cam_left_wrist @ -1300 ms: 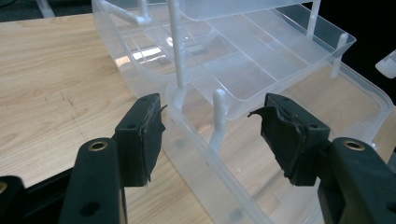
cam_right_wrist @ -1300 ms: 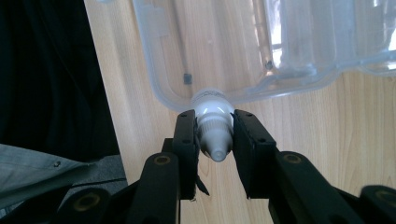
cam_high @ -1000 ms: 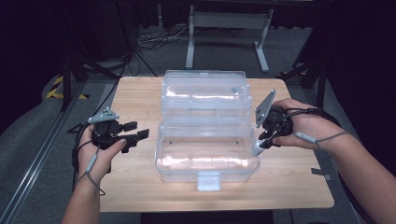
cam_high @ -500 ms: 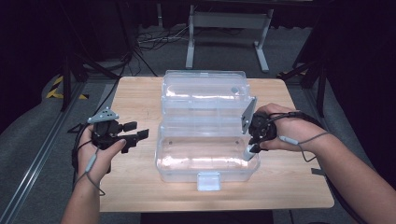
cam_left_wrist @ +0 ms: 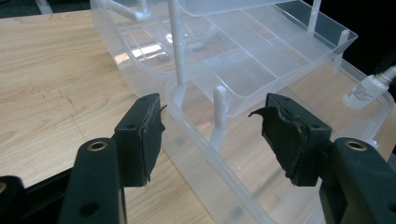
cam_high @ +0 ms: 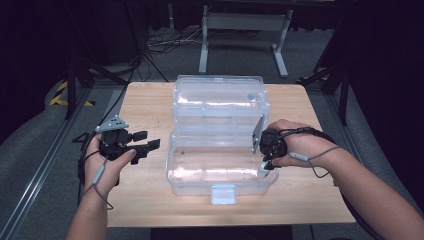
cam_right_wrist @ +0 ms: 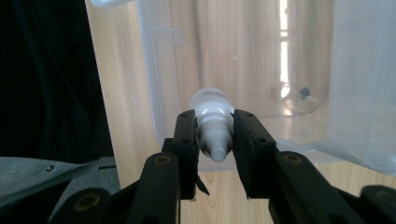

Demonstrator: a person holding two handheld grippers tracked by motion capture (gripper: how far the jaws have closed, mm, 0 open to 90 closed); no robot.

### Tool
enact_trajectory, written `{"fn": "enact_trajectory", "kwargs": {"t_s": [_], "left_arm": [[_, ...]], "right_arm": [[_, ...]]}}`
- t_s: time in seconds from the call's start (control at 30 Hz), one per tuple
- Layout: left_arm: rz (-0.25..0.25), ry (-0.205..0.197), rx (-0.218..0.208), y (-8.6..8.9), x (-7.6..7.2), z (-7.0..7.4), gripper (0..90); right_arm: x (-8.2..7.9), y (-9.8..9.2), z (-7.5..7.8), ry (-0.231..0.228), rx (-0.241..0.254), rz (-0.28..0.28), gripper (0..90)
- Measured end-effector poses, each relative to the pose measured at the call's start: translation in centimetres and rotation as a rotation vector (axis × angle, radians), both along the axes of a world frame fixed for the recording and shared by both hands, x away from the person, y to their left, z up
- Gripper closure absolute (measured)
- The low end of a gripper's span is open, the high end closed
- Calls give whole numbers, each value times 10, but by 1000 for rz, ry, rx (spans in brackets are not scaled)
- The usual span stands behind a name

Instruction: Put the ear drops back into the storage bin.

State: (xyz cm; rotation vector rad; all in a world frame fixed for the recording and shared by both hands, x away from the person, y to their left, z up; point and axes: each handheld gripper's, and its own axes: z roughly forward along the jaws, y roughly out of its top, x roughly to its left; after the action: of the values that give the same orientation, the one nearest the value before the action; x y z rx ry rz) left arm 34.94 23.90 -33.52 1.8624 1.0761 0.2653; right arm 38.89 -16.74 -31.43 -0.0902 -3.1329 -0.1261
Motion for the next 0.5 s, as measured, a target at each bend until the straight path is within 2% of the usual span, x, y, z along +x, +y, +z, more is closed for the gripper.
{"fn": "enact_trajectory", "kwargs": {"t_s": [0.5], "left_arm": [[-2,10,4,0,1,-3,385]], "right_arm": [[4,10,-32,39,-27,8,716]]}}
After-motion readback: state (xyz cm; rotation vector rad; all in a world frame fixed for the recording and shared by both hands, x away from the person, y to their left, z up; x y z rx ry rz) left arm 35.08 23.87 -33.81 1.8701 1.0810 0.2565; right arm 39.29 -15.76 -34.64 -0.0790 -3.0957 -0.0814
